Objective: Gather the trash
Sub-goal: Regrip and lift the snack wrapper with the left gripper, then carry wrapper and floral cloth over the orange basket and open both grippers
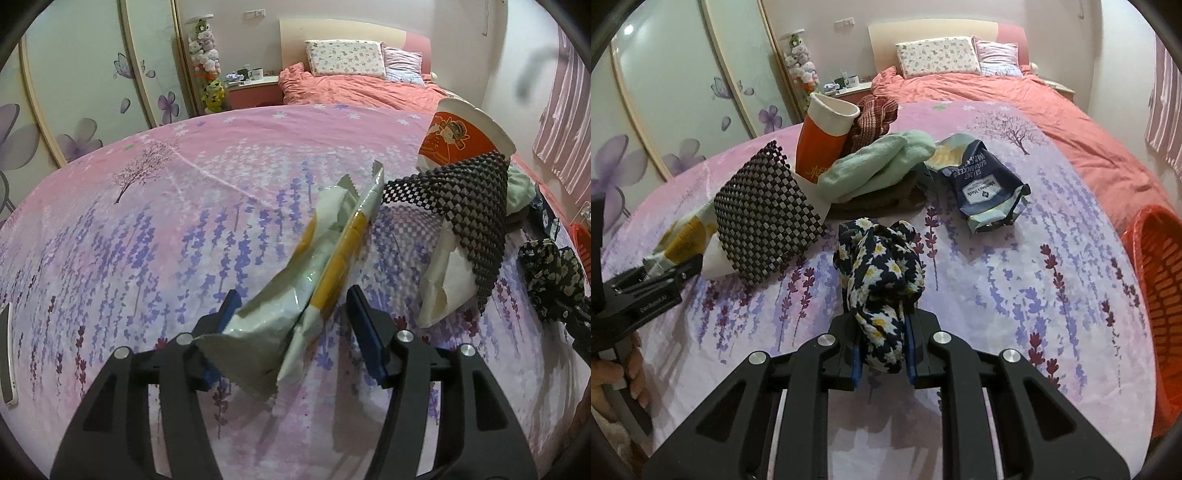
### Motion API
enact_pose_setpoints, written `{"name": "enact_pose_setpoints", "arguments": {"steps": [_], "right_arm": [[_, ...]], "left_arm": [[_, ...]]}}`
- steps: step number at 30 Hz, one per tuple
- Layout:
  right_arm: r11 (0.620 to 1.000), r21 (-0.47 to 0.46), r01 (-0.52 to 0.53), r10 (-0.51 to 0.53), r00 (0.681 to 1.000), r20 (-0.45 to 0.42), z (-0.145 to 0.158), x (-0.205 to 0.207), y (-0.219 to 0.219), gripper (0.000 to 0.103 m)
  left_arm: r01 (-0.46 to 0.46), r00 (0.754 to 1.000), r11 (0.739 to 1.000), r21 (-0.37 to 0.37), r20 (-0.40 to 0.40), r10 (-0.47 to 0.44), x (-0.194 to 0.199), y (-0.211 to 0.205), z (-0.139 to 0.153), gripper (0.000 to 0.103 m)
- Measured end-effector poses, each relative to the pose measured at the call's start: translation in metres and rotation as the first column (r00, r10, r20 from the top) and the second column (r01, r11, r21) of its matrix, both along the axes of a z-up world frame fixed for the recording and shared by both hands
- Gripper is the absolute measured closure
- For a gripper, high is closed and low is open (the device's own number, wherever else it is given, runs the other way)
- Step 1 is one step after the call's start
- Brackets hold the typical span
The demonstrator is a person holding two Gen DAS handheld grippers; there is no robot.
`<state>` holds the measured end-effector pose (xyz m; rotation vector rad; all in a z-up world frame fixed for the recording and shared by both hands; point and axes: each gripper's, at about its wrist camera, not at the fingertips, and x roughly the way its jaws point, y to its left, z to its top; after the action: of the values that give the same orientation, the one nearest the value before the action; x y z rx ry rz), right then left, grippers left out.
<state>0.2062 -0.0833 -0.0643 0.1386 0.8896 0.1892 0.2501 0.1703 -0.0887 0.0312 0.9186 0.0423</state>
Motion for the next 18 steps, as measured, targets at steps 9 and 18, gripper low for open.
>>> {"name": "enact_pose_setpoints", "arguments": {"steps": [9,18], "right_arm": [[0.997,-0.077,0.001,-0.001,1.000,0.005,0.001,-0.001,0.011,0.086],[0.997,-0.074,0.005,-0.004,1.000,0.010,0.003,0.000,0.016,0.089]], "left_arm": [[0.001,1.000,1.000,-0.009,0.001,-0.001,-0.001,0.002,0.000,0.044],[0.068,0.998,0.995,-0.067,0.021,-0.067,0.011,0.013,0.004,0.077]]}}
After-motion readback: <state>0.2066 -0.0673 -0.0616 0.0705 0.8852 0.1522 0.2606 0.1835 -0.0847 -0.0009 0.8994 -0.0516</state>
